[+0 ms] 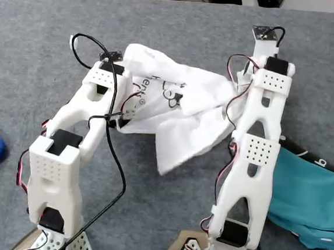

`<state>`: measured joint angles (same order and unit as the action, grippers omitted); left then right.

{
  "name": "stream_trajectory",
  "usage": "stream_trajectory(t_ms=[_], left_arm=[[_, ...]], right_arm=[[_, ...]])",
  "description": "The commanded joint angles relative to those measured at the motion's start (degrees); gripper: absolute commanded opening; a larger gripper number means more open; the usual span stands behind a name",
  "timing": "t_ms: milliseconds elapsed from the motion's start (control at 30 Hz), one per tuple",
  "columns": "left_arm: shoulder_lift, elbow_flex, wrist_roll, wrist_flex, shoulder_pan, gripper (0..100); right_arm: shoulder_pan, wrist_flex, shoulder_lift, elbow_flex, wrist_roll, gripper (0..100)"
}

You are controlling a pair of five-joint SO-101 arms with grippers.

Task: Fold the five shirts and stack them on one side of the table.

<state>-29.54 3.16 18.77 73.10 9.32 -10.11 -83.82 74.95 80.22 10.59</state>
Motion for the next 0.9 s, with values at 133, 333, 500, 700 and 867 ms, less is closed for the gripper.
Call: stream_trajectory(t_ms=[133,333,500,700,867], left_arm=[[-0.22,-0.88,-5.71,10.90,-1.67,2],[8.13,-5.80,-15.03,16.53,-9.14,2],[21.23,-16.70,-22.51,16.79,-13.27,2],[37.05,-27.60,-23.56,16.62,-12.84,2],[45.93,-30.95,-23.47,17.14,-13.10,2]], right_arm=[[1.10,-2.20,1.63,7.60,-0.35,0.5],[1.10,-3.69,2.68,10.15,-0.09,0.5],[1.80,-3.69,2.68,9.89,2.20,0.5],[2.07,-4.04,2.68,9.89,2.20,0.5],[2.15,-4.22,3.38,10.33,2.20,0.5]])
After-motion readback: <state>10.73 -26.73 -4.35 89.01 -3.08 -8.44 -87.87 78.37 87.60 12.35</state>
